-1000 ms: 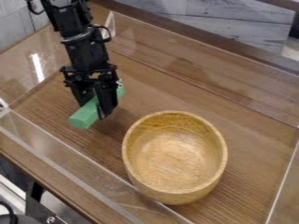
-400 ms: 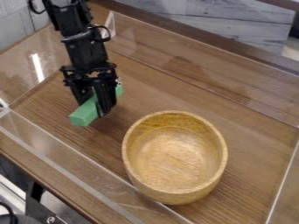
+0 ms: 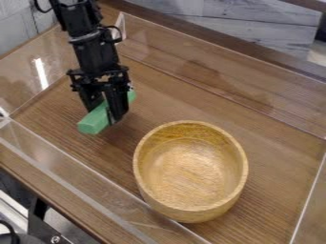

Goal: Remove the green block from inside the brown bowl and put it on the table

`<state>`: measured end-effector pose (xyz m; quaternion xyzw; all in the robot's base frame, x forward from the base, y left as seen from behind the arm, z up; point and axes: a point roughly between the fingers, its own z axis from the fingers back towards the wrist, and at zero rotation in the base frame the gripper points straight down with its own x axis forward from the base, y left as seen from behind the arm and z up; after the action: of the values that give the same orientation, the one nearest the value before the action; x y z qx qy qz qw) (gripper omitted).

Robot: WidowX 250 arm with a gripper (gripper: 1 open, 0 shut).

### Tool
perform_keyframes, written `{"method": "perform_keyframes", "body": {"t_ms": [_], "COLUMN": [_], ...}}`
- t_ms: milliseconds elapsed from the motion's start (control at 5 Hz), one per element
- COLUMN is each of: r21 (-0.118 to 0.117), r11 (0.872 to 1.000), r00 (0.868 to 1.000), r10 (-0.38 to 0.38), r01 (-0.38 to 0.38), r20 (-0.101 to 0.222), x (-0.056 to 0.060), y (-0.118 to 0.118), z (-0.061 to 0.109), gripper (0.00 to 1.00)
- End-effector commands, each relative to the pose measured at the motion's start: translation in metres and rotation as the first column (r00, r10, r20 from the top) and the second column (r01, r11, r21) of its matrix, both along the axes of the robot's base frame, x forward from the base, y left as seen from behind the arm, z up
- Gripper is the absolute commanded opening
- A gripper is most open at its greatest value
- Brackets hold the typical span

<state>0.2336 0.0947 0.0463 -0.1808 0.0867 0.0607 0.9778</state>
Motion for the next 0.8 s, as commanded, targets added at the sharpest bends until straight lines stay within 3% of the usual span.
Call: {"method": "perform_keyframes", "body": {"t_ms": [0, 600], "r21": [0.023, 0.016], "r11": [1.000, 0.999], "r00": [0.999, 0.999], "r10": [-0.012, -0.033], "r01": [0.011, 0.032], "r20": [0.041, 0.021], "x": [0.0122, 0.0180], "y": [0.0016, -0.0060], "z": [0.0110, 0.0110], "gripper": [0.00, 0.00]}}
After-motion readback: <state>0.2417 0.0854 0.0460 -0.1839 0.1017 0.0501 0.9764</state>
